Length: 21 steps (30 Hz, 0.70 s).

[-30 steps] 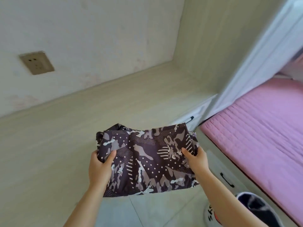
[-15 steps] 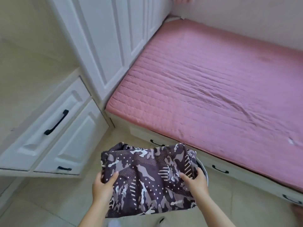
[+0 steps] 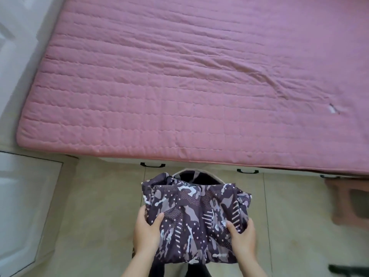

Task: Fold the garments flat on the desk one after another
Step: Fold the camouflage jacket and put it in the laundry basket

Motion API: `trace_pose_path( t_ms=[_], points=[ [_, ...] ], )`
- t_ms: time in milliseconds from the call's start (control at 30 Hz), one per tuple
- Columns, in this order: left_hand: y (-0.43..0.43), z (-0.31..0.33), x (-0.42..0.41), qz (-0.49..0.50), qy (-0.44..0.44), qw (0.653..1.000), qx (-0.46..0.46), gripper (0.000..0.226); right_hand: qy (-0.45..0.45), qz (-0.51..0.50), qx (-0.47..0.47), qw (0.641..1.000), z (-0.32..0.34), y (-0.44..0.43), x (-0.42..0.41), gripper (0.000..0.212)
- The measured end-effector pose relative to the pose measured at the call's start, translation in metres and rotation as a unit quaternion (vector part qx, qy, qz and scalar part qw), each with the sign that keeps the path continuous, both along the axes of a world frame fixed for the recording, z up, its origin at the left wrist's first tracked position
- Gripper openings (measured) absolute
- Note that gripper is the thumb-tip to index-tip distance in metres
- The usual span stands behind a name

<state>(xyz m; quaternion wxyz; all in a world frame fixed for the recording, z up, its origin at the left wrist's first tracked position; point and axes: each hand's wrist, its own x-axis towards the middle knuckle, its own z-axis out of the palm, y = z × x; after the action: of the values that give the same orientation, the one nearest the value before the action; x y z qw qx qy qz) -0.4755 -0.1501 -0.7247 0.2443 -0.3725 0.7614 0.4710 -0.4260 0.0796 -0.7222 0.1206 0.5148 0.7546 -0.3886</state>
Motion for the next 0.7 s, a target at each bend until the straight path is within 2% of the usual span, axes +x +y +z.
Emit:
trace_pose_path(
  t_ms=[100,233,367,533,633,700],
  points=[
    [0.035,-0.033,-0.009,-0.042,0.007,0.999,-0.017,0.059,-0.016,-0.011,0.034,0.999,-0.039,-0.007,-0.007,0.042],
    [0.073,-0.082,-0.015,-0.078,-0.023,0.995,-0.055,0.052,-0.035,0.007,0.055,0.998,-0.092,-0.010,-0.010,0.037],
    [0.087,-0.153,-0.025,-0.080,-0.035,0.994,-0.072,0.043,-0.023,0.046,0.053,0.997,-0.160,-0.005,-0.025,0.031],
    [0.071,-0.248,-0.031,-0.066,-0.061,0.989,-0.120,0.045,-0.056,-0.016,0.046,0.997,-0.248,0.012,-0.031,0.035],
    [0.071,-0.290,-0.028,-0.054,-0.044,0.992,-0.110,0.048,-0.054,-0.028,0.027,0.998,-0.297,0.024,-0.022,0.038],
    [0.074,-0.313,-0.027,-0.044,-0.063,0.991,-0.110,0.054,-0.052,-0.024,0.016,0.998,-0.323,0.027,-0.014,0.039]
  ],
)
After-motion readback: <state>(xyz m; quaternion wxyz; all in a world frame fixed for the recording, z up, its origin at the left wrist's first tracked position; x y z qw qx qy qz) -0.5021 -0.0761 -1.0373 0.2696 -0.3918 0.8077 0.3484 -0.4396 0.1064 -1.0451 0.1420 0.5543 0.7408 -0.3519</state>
